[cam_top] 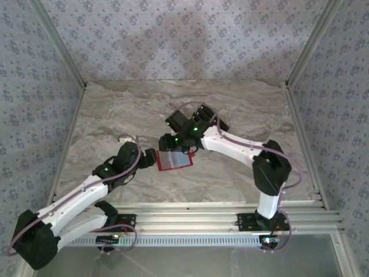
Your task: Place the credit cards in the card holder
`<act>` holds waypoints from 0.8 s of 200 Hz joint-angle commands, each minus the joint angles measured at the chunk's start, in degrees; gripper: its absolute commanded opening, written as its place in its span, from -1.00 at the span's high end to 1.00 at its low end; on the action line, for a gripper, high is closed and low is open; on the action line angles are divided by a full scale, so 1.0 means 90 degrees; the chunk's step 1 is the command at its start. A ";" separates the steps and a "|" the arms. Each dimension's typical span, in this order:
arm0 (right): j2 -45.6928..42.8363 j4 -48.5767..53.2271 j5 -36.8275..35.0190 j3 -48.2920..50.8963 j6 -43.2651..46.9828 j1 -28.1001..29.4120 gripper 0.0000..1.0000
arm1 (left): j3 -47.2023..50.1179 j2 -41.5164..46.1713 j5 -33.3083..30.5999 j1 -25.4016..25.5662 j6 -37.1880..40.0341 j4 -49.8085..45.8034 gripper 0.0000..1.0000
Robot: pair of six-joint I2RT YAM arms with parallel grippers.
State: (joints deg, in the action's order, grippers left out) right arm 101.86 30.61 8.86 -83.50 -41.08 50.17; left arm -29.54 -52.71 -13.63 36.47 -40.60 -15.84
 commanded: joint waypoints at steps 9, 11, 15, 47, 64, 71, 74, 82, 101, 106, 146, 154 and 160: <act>-0.0780 0.0935 -0.0361 0.0254 0.0373 -0.0403 -0.04 | -0.0362 -0.0542 0.0391 -0.0005 0.0052 0.0257 -0.91; -0.0825 0.0974 -0.0377 0.0264 0.0396 -0.0432 -0.04 | -0.0380 -0.0575 0.0413 -0.0008 0.0056 0.0271 -0.92; -0.0917 0.1066 -0.0418 0.0274 0.0434 -0.0499 -0.04 | -0.0415 -0.0660 0.0455 -0.0005 0.0062 0.0305 -0.93; -0.1360 0.1709 -0.0597 0.0248 0.0913 -0.1117 -0.04 | -0.0788 -0.1339 0.0706 0.0113 0.0169 0.0356 -0.99; -0.1464 0.1953 -0.0610 0.0234 0.1165 -0.1455 -0.04 | -0.1028 -0.1648 0.0752 0.0234 0.0247 0.0296 -1.00; -0.1500 0.2022 -0.0614 0.0244 0.1288 -0.1582 -0.03 | -0.1110 -0.1779 0.0752 0.0292 0.0267 0.0277 -1.00; -0.1511 0.2045 -0.0617 0.0254 0.1324 -0.1620 -0.03 | -0.1149 -0.1823 0.0740 0.0307 0.0271 0.0275 -0.99; -0.1533 0.2110 -0.0573 0.0279 0.1348 -0.1795 -0.03 | -0.1230 -0.1969 0.0752 0.0334 0.0274 0.0274 -0.99; -0.1591 0.1613 0.0480 0.0467 0.1280 -0.2306 -0.02 | -0.1420 -0.2304 0.0752 0.0377 0.0287 0.0238 -1.00; -0.1581 0.1646 0.0371 0.0409 0.1305 -0.2345 -0.02 | -0.1474 -0.2380 0.0748 0.0383 0.0277 0.0197 -1.00; -0.1316 0.1979 -0.0107 0.0245 0.2153 -0.2522 -0.02 | -0.1619 -0.2640 0.0474 0.0483 0.0354 -0.0280 -1.00; -0.1238 0.1947 -0.0194 0.0252 0.2223 -0.2513 -0.02 | -0.1592 -0.2649 0.0366 0.0470 0.0349 -0.0351 -1.00; -0.1195 0.1911 -0.0274 0.0262 0.2269 -0.2518 -0.02 | -0.1581 -0.2672 0.0313 0.0469 0.0361 -0.0394 -1.00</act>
State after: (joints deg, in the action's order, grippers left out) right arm 89.34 46.26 8.25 -80.40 -25.23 27.88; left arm -42.72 -76.36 -8.05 40.51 -38.44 -15.57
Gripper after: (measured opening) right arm 0.512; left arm 0.997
